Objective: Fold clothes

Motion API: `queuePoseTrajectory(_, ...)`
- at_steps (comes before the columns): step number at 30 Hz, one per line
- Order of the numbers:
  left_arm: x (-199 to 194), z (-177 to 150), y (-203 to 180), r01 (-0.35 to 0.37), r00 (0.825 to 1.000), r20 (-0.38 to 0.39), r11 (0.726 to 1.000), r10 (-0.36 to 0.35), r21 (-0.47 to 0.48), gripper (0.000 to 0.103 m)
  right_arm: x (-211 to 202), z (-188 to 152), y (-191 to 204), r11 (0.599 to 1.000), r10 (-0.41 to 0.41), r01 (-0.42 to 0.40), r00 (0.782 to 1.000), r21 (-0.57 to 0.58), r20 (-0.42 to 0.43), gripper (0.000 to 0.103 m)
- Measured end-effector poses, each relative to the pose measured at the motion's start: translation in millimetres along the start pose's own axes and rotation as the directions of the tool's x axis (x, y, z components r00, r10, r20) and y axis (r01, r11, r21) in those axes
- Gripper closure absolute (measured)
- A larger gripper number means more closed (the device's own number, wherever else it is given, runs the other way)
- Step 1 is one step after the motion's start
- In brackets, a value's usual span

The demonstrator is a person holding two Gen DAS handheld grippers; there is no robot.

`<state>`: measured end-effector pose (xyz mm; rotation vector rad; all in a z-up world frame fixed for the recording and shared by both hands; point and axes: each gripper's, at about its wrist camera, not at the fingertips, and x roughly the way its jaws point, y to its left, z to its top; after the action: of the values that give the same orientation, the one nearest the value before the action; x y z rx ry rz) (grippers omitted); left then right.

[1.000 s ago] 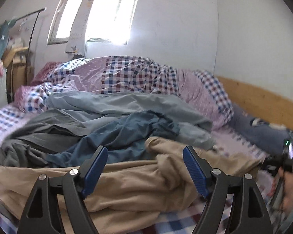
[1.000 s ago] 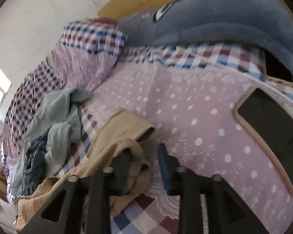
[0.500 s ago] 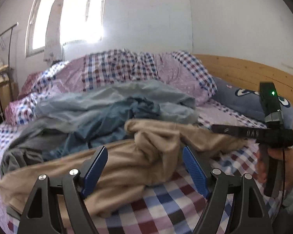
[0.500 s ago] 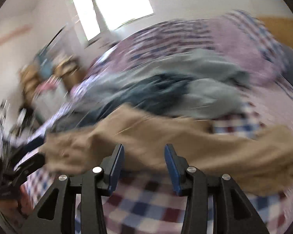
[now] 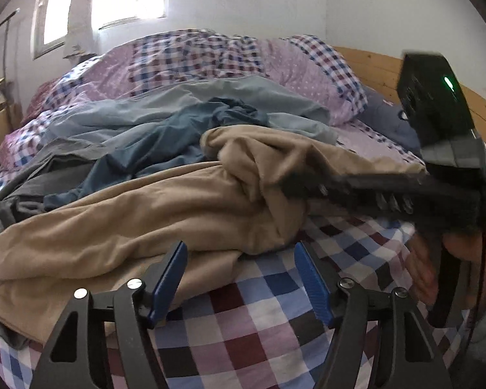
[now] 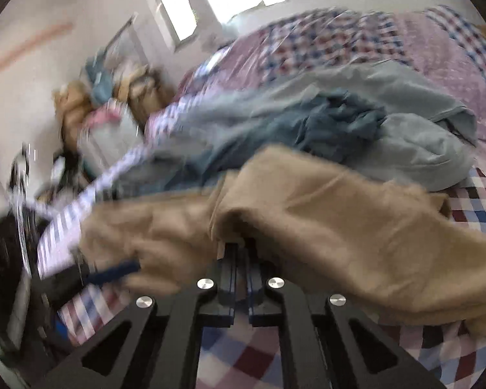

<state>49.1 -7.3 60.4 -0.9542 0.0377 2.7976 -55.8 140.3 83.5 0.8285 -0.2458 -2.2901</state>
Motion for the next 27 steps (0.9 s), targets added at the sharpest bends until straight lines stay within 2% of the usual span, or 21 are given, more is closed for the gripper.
queuePoseTrajectory(4, -7.5, 3.1, -2.4, -0.008, 1.000, 0.028, 0.999, 0.007, 0.049, 0.031, -26.1, 13.8, -33.4, 0.980, -0.017, -0.013, 0.988, 0.197, 0.151, 0.101)
queuePoseTrajectory(7, -16.2, 3.4, 5.3, -0.046, 0.998, 0.044, 0.997, 0.043, 0.067, 0.031, -32.2, 11.1, -53.3, 0.956, -0.103, 0.047, 0.978, 0.288, 0.181, 0.101)
queuePoseTrajectory(10, -24.9, 1.3, 20.0, -0.066, 0.997, 0.050, 0.997, 0.063, 0.050, 0.031, -27.1, 5.3, -69.1, 0.932, -0.105, 0.043, 0.982, 0.361, 0.156, 0.101)
queuePoseTrajectory(14, -28.4, -2.5, 30.5, -0.082, 0.996, 0.031, 0.996, 0.081, 0.039, 0.031, -22.3, 4.6, -64.7, 0.933, -0.164, 0.111, 0.978, 0.342, 0.130, 0.098)
queuePoseTrajectory(21, -20.1, -8.8, 19.1, -0.053, 0.998, -0.013, 0.993, 0.055, 0.106, 0.031, -23.1, 1.2, -63.1, 0.936, -0.173, 0.130, 0.979, 0.326, 0.106, 0.098)
queuePoseTrajectory(27, -5.7, -17.5, -3.1, -0.020, 0.996, -0.081, 0.980, 0.037, 0.200, 0.059, -27.0, 1.5, -70.6, 0.930, -0.178, 0.135, 0.979, 0.342, 0.098, 0.097)
